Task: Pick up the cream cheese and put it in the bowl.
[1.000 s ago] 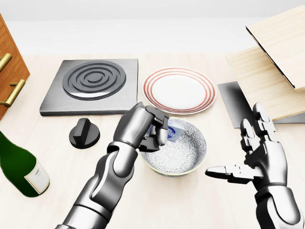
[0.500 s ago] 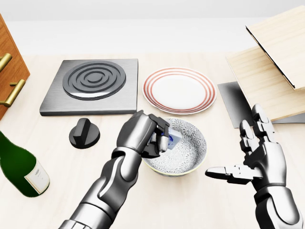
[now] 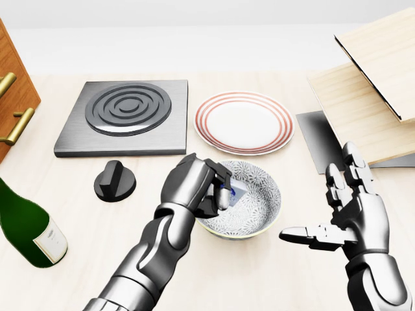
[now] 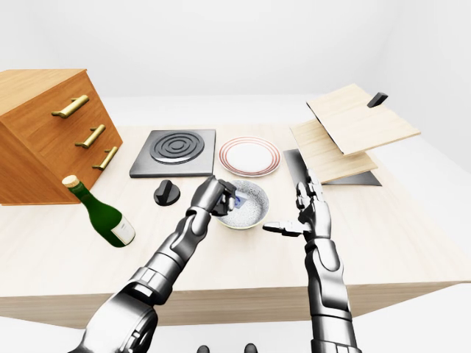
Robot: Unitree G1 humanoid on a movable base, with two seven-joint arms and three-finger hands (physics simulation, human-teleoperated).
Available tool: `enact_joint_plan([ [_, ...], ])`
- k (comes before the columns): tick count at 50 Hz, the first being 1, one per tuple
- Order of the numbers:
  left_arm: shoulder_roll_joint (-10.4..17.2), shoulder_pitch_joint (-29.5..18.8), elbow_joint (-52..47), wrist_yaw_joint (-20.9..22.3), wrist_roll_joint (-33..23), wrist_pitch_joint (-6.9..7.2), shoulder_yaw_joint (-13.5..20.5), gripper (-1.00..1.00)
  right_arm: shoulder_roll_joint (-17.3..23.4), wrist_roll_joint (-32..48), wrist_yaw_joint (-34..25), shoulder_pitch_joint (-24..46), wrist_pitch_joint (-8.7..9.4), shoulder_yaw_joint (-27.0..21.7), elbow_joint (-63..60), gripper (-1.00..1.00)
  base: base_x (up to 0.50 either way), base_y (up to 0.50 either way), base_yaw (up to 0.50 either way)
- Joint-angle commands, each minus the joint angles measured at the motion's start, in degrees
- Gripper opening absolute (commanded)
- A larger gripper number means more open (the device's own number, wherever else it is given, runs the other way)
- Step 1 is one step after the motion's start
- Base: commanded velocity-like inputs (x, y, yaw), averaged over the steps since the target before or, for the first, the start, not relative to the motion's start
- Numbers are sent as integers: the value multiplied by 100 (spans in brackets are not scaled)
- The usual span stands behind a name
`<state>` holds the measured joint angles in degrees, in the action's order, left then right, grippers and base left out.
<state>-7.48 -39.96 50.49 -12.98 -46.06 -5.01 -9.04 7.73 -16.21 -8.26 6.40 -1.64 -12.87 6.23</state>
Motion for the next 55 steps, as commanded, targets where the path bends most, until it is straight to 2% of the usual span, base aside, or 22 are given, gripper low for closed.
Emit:
enact_joint_plan([
  [1,-35,-39,-134,-91,-383,1,-3,-38,-1,1,-9,15,-34,1,57,100,0,0,0],
  [2,-35,-39,-135,-91,-383,1,-3,-38,0,1,-10,16,-37,1,62,100,0,0,0],
  [3,-40,-48,-139,-87,-383,1,-1,40,0,1,-10,12,-32,6,49,100,0,0,0],
  [4,-40,-49,-140,-87,-383,1,-2,100,0,1,-10,12,-31,7,47,100,0,0,0],
  [12,-46,-163,-260,-39,-305,1,53,100,-6,15,-27,17,-72,25,100,100,0,0,0],
  [18,-27,-419,-1059,498,218,1,231,100,-4,19,-50,48,-152,37,229,100,0,0,0],
  [19,-31,-512,-1429,729,368,1,292,100,-7,13,-47,39,-115,49,184,100,0,0,0],
  [20,-20,-508,-1477,742,398,1,268,100,-7,13,-47,38,-111,50,179,100,0,0,0],
  [22,-44,-598,-2087,1100,635,1,318,100,-16,42,-55,54,-157,69,239,100,0,0,0],
  [24,-35,-616,-2457,1269,735,1,277,100,-22,52,-50,44,-150,81,220,100,0,0,0],
  [25,-40,-642,-2639,1359,793,44,279,100,-27,60,-52,35,-151,90,206,100,0,0,0],
  [28,-46,-665,-3061,1555,919,352,258,100,-38,90,-59,13,-144,113,164,100,0,0,0],
  [29,-42,-669,-3145,1581,952,408,254,100,-39,99,-56,2,-127,116,131,100,0,0,0],
  [31,-40,-633,-3298,1634,992,492,233,100,-47,110,-67,-6,-128,121,122,100,0,0,0],
  [37,-34,-477,-3591,1737,1075,608,206,100,-63,90,-70,-62,-15,113,-71,100,0,0,0],
  [41,-21,-172,-4157,1930,1218,861,208,100,-87,21,-43,-237,219,69,-587,100,0,0,0],
  [44,29,135,-4599,2050,1413,1001,249,100,-113,-7,16,-368,470,21,-1060,100,0,0,0],
  [47,145,462,-5036,2120,1711,1001,335,100,-153,-13,63,-508,664,-20,-1598,100,0,0,0],
  [50,260,958,-5628,2195,2058,1001,385,100,-208,-70,111,-664,664,-73,-2244,100,0,0,0],
  [51,292,967,-5646,2170,2096,1001,358,100,-228,-82,112,-709,664,-89,-2444,100,0,0,0],
  [52,324,1367,-6073,2248,2318,1001,447,100,-247,-101,136,-778,664,-103,-2735,100,0,0,0],
  [55,458,2118,-6801,2154,2866,1001,577,100,-321,-87,224,-909,664,-146,-3525,100,0,0,0],
])
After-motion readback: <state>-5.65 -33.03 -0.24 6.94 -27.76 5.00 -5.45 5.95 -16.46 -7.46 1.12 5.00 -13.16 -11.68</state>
